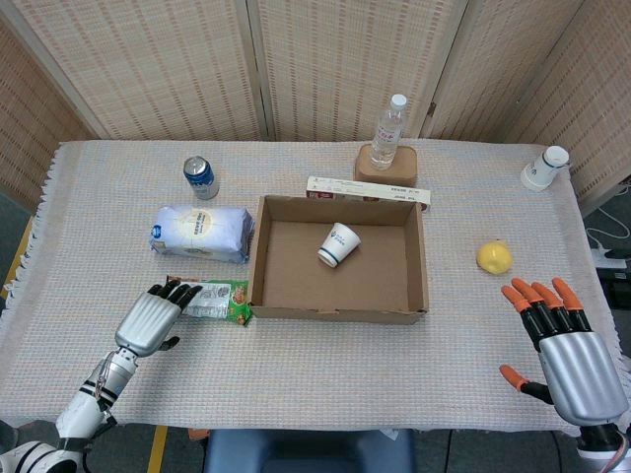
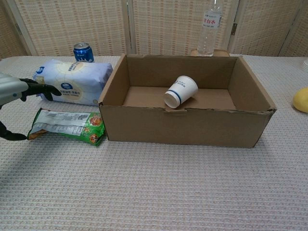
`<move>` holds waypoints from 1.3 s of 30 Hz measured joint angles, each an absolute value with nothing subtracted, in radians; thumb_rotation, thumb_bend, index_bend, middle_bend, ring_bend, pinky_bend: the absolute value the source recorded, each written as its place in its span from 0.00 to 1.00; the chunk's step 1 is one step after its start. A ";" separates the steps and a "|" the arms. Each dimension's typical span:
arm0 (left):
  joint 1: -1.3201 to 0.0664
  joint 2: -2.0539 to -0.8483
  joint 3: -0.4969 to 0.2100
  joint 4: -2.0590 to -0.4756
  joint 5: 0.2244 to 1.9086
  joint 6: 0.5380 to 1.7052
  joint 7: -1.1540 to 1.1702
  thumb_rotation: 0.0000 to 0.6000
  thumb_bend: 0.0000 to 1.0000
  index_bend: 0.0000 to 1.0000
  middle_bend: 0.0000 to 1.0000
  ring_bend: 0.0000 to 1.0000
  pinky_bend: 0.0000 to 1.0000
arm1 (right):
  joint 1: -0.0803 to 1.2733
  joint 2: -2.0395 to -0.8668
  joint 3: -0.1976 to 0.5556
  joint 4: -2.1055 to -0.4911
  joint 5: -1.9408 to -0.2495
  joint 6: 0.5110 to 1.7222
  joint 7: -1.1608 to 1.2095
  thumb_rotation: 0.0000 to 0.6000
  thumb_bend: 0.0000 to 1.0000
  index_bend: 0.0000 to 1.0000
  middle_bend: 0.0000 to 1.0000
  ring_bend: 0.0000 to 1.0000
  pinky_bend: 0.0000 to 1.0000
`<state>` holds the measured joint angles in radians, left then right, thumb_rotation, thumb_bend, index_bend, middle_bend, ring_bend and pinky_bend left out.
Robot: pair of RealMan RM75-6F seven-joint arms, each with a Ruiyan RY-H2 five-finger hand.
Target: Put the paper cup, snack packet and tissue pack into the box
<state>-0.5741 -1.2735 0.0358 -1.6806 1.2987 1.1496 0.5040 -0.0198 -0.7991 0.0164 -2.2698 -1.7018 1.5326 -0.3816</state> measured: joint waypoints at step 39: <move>-0.677 -1.469 -0.076 -1.420 1.113 0.932 0.494 1.00 0.19 0.19 0.21 0.17 0.37 | -0.013 -0.814 0.029 -2.262 -1.682 1.534 -0.400 1.00 0.00 0.12 0.10 0.00 0.00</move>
